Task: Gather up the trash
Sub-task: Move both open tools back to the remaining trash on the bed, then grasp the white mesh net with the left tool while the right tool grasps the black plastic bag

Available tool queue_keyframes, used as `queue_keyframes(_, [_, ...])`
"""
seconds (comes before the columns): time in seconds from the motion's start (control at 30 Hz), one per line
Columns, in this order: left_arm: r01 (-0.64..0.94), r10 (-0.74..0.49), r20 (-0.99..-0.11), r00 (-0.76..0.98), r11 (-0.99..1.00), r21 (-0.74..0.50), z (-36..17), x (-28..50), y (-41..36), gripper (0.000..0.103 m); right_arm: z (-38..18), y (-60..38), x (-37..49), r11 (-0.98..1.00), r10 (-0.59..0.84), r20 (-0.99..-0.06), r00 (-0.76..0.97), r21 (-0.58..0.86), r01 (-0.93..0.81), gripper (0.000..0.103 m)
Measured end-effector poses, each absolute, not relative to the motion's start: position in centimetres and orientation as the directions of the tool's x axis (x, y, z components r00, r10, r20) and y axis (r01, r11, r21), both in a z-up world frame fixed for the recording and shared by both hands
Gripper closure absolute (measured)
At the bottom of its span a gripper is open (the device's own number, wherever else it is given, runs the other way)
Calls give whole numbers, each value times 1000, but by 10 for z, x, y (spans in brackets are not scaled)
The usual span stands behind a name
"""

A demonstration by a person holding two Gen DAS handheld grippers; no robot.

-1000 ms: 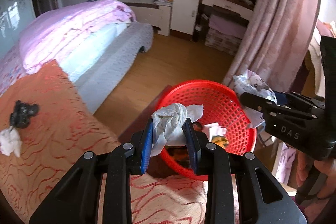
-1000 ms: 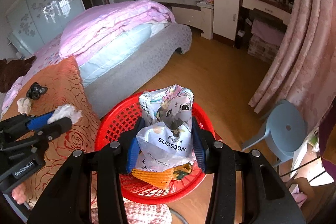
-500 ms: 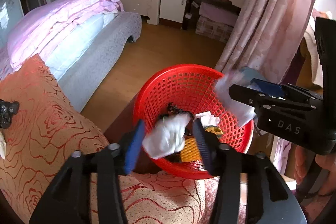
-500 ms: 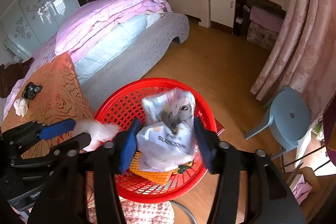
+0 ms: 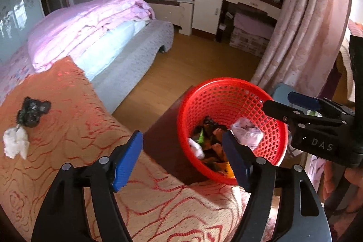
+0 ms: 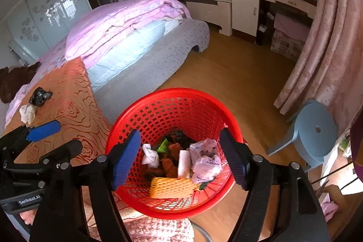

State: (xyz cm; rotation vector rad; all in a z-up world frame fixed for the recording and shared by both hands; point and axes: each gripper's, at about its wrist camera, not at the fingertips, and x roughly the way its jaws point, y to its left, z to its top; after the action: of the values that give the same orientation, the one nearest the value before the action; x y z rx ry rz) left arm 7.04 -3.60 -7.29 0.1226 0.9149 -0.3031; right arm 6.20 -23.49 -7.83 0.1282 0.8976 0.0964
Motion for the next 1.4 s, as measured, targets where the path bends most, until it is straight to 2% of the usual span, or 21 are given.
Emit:
queue_keyframes(0.3, [173,-119,-766,631,985,-10,-52,62,25,32,-75,-212,56,987,161,-760,629,129,-96,29])
queue_keyframes(0.53, [-88,96,-743,662,995,50,-39,74,122,31,-74,-192,49,983,179,-761,624,114,-143,29])
queue_keyframes(0.63, [-181,150,-746,648,983,39,-38,85,161,31,-76,-186,48,982,184,-765,618,110,-156,29])
queue_keyframes(0.87, [-211,162,-791,590,977,43,-61,118,186,29,-79,-180,47,980,190,-774,605,109,-169,29])
queue_keyframes(1.0, [-219,175,-787,591,974,52,-69,122,190,29,-81,-179,48,979,193,-775,602,110,-172,29])
queue_keyframes(1.07, [-219,174,-784,596,975,50,-71,122,194,40,-82,-178,49,979,194,-777,599,109,-175,29])
queue_keyframes(1.1, [-217,177,-787,590,975,56,-73,121,195,51,-82,-178,49,978,194,-778,598,108,-177,29])
queue_keyframes(1.13, [-214,175,-789,589,975,57,-74,120,196,56,-83,-177,49,978,195,-778,597,106,-181,29])
queue_keyframes(1.23, [-199,167,-782,600,978,56,-76,110,201,63,-83,-171,47,975,200,-778,596,99,-198,29])
queue_keyframes(1.4, [-205,149,-769,622,979,24,-73,84,210,64,-79,-159,41,969,212,-770,602,87,-230,29])
